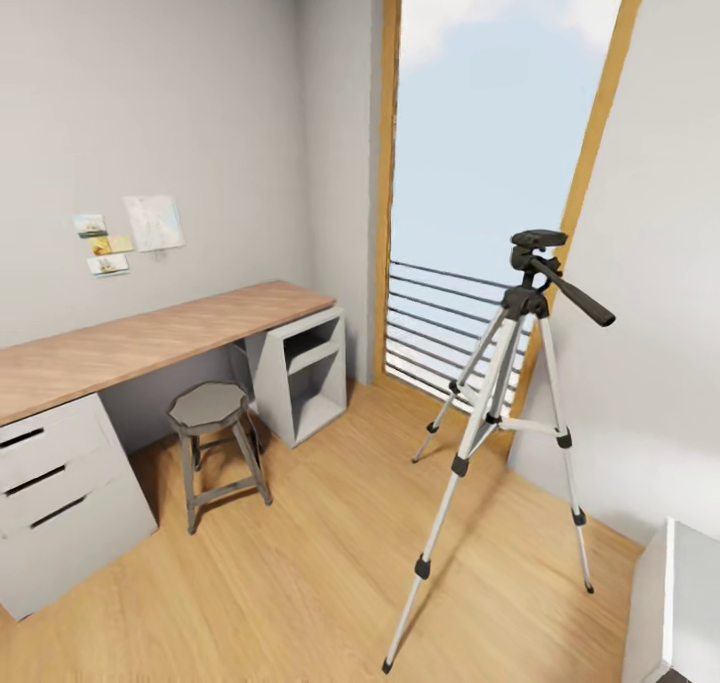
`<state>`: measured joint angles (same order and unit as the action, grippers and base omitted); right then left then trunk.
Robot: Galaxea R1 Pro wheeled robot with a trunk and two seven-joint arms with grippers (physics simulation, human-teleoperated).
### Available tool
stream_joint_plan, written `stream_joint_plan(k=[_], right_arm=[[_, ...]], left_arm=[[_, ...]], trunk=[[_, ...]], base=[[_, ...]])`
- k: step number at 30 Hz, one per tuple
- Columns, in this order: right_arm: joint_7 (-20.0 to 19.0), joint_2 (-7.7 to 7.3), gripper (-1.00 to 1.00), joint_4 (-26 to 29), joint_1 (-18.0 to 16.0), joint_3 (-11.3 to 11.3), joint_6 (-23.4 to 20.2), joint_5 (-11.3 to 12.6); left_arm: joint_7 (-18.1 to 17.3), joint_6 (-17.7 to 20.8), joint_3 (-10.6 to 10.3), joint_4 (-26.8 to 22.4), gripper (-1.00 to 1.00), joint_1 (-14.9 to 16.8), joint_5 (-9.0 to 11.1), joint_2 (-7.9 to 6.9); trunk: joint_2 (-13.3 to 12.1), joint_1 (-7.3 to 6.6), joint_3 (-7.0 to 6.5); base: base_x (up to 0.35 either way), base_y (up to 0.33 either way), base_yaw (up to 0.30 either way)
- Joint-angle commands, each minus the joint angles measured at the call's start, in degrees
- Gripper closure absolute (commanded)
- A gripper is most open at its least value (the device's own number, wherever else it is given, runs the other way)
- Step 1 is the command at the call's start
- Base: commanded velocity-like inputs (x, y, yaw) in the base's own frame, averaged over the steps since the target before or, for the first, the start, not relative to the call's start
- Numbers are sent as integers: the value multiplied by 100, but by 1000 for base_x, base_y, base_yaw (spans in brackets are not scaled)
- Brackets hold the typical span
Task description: Attach the digital camera to the camera tripod in the bedroom.
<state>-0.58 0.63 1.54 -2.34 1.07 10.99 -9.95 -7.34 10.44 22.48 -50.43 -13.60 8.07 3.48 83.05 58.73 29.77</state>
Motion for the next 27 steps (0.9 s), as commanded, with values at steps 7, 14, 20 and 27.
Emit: stream_joint_plan(k=[7,14,20,27], right_arm=[[-4,-1,-100,-4,-4,7,11,-30],[-15,-12,-100,-4,-14,-2,47,-27],[-41,-18,-100,1,-22,-26,102,3],[-53,-22,-100,4,-12,-42,552,27]], left_arm=[[-25,1033,20,-995,-100,-51,592,39],[7,2025,-18,-1839,-100,-69,1971,115],[29,1834,-209,-1802,-100,-73,2553,168],[7,1408,-436,-1578,-100,-87,2648,168]], trunk=[[3,0,5],[3,0,5],[3,0,5],[3,0,5]], base=[[0,0,299],[0,0,299],[0,0,299],[0,0,299]])
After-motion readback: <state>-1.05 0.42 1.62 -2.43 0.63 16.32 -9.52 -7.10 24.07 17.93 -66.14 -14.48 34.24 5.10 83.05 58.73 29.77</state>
